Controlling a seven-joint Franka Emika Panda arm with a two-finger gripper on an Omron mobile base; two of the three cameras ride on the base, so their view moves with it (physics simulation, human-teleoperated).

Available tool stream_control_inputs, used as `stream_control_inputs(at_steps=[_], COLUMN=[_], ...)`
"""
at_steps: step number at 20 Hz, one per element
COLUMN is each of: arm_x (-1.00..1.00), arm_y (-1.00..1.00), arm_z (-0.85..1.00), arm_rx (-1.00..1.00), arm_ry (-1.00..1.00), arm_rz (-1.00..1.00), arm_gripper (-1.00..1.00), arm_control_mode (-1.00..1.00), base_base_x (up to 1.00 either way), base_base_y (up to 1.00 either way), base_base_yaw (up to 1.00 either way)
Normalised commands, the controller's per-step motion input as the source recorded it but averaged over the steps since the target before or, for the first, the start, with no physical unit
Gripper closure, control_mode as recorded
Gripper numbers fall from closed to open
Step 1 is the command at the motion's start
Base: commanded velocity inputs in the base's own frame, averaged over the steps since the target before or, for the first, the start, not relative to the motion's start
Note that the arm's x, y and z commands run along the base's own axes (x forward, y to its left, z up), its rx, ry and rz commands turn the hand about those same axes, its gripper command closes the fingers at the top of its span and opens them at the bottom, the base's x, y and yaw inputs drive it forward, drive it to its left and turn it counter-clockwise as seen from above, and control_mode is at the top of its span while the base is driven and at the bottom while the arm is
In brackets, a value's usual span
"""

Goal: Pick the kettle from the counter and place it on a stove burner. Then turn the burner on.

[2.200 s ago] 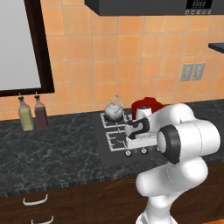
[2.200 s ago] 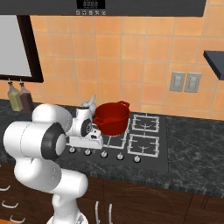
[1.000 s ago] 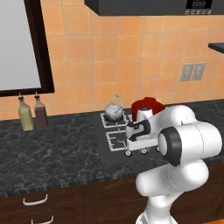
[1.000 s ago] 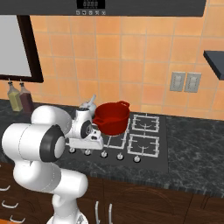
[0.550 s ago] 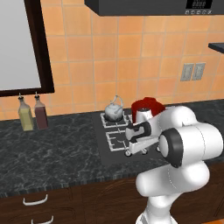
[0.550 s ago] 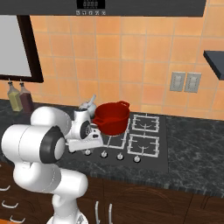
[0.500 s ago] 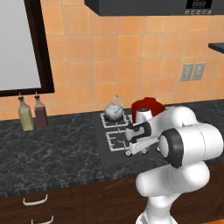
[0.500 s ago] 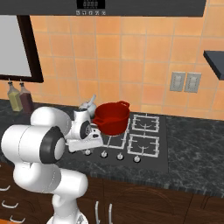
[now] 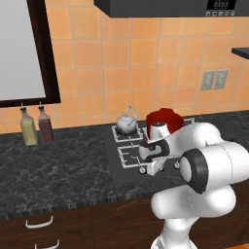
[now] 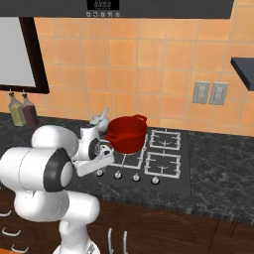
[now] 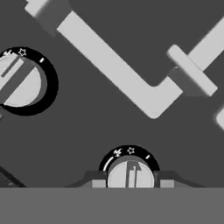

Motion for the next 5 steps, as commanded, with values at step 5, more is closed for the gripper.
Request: stream_control_inputs(at_steps=[5], arm_x=[-0.1], arm_y=[-0.01], arm_z=[-0.01], arm_rx=[0.0], arm_ry=[0.0], arm_rz=[0.29], arm_gripper=[1.0], arm_control_mode=[-1.0], base_base_x=[0.0], base_base_y=[0.0], base_base_yaw=[0.0])
